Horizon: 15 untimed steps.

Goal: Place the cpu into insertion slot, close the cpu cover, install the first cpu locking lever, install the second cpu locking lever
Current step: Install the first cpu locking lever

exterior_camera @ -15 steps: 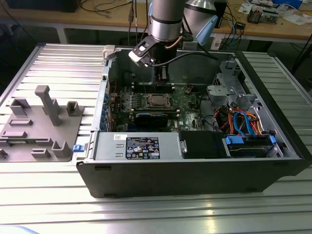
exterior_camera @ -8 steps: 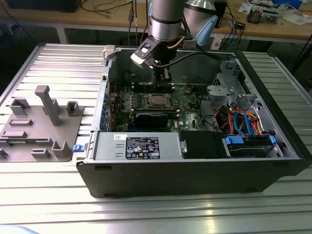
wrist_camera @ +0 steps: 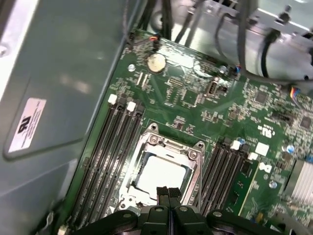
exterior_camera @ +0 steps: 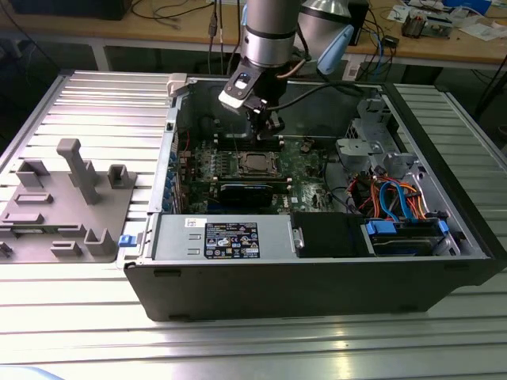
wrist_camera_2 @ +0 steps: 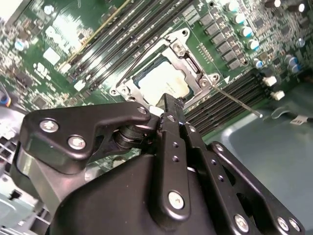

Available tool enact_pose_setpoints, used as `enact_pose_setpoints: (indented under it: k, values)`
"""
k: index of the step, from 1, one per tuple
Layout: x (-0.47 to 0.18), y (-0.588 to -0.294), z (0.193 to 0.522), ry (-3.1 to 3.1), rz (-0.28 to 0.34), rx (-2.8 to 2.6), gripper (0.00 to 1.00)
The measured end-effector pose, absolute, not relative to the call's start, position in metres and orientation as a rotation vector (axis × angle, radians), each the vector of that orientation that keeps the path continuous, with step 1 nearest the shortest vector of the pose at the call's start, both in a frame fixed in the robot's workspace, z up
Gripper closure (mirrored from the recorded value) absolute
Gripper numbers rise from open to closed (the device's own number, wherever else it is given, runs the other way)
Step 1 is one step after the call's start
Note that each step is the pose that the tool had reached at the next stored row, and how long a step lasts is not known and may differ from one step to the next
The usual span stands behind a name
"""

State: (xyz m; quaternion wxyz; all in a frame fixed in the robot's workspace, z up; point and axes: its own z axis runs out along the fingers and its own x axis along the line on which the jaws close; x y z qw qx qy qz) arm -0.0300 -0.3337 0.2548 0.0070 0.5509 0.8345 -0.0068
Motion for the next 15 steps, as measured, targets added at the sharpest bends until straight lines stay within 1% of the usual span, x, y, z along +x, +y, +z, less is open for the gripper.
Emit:
enact_pose_setpoints:
  k: [15]
  values:
    - [-0.0300,-0.3337,0.2545,2.836,-0.015,1.308,0.89]
